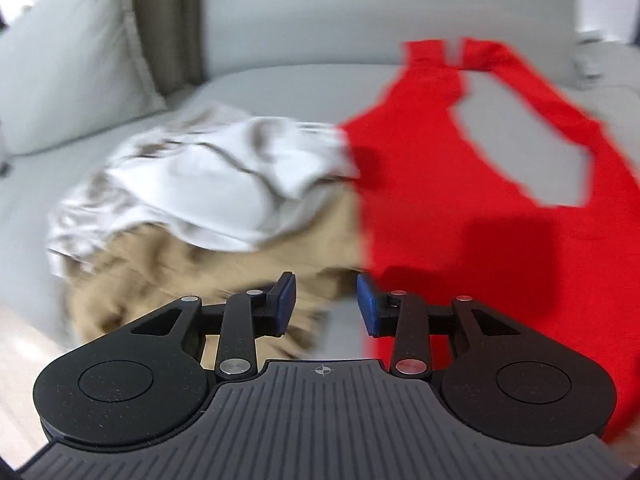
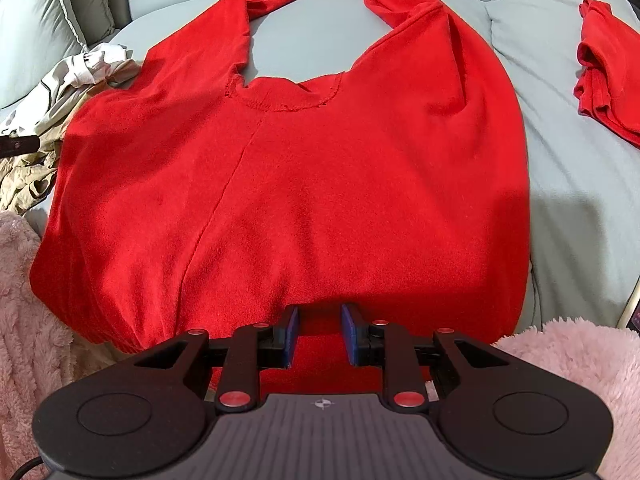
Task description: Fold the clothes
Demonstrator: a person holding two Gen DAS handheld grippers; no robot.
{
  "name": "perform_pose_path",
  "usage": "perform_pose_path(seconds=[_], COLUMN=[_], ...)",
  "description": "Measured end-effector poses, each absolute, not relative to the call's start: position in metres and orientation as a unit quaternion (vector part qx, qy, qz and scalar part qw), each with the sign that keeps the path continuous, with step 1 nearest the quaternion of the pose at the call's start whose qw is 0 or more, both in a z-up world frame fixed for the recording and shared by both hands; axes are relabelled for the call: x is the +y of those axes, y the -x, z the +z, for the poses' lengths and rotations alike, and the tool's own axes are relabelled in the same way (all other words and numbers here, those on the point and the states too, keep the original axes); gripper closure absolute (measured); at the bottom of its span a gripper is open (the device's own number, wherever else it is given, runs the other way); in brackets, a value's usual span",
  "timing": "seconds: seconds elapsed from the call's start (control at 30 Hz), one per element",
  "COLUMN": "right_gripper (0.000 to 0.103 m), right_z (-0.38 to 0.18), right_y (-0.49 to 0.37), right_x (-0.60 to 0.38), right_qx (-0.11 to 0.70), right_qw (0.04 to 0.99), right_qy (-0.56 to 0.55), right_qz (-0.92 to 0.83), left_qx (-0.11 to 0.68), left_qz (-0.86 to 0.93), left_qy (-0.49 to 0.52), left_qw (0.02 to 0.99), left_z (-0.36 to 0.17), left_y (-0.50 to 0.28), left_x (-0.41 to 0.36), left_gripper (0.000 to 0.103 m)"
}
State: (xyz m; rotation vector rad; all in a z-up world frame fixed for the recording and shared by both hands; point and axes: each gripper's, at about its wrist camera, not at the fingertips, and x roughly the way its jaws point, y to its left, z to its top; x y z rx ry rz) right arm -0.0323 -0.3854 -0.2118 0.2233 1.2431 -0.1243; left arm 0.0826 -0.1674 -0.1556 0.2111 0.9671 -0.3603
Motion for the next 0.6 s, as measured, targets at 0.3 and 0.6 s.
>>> perform_pose_path(seconds=[0.3,0.6], right_gripper=[0.066,0.064], right_z=[-0.184,-0.212], right_y=[0.030,0.035], right_x=[-0.364,-0.365], right_qx=[0.549,0.565], right_qw=[0.831,0.819], right_qy=[-0.072,-0.061], right_qz=[-0.050,-0.078], left_qx=[0.490,0.526], left_qz=[-0.246,-0.223], left_qy=[-0.150,-0.167], left_qw=[0.823,0.804], left_z=[-0.191,-0.213], left_y=[-0.044,-0.041], left_x=[-0.234,-0.230], left_gripper=[0.053,0.045])
